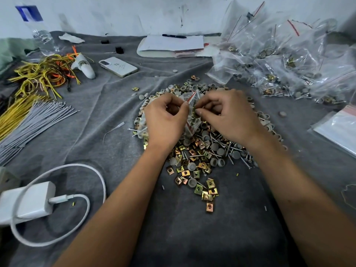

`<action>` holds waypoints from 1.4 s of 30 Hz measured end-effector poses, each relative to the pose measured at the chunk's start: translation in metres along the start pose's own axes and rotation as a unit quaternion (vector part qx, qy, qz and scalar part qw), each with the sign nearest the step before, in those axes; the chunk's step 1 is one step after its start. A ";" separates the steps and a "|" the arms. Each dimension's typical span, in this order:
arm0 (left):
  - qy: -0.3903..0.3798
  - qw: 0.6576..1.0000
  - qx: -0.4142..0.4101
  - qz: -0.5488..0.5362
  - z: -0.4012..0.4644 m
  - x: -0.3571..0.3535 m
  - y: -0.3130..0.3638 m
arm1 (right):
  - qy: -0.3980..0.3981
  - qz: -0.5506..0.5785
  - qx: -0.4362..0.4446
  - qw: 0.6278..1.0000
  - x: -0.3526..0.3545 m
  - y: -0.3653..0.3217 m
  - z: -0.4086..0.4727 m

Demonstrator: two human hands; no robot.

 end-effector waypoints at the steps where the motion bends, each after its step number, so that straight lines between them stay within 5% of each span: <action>1: 0.001 1.000 0.002 -0.002 0.000 0.000 0.000 | 0.008 0.014 0.002 1.000 0.001 0.002 0.000; 8: 0.018 1.000 0.008 -0.002 0.002 0.003 -0.002 | 0.068 0.058 0.038 0.995 0.023 0.002 -0.007; 19: 0.053 0.999 -0.007 0.004 0.003 0.008 0.000 | -0.296 -0.043 0.103 0.949 -0.041 -0.021 -0.027; 24: 0.051 0.999 -0.006 0.009 0.004 0.008 -0.001 | -0.355 -0.067 0.084 0.929 -0.050 -0.017 -0.035; 27: 0.052 0.999 -0.004 0.006 0.005 0.008 -0.002 | -0.325 0.004 0.063 0.944 -0.039 -0.018 -0.030; 30: 0.047 0.999 -0.002 -0.002 0.005 0.008 -0.002 | -0.127 0.052 0.049 0.989 -0.009 -0.010 -0.013; 33: 0.028 0.999 -0.007 -0.015 0.004 0.006 0.000 | 0.046 0.020 0.073 0.996 0.012 -0.007 -0.008; 38: -0.019 0.998 -0.032 -0.044 0.004 0.004 0.004 | 0.004 0.031 0.099 0.995 -0.001 -0.010 -0.011; 42: -0.017 0.998 -0.041 -0.052 0.009 0.013 0.000 | 0.044 -0.002 0.088 0.995 0.008 -0.004 -0.011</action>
Point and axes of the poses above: each hand's wrist, its own z-axis towards the middle knuckle, its own x-axis out of the back of the hand, y = z × x, the point moved 7 cm from there along z, towards the middle knuckle, and after that the axes turned 1 degree about -x, right-handed, at the moved point
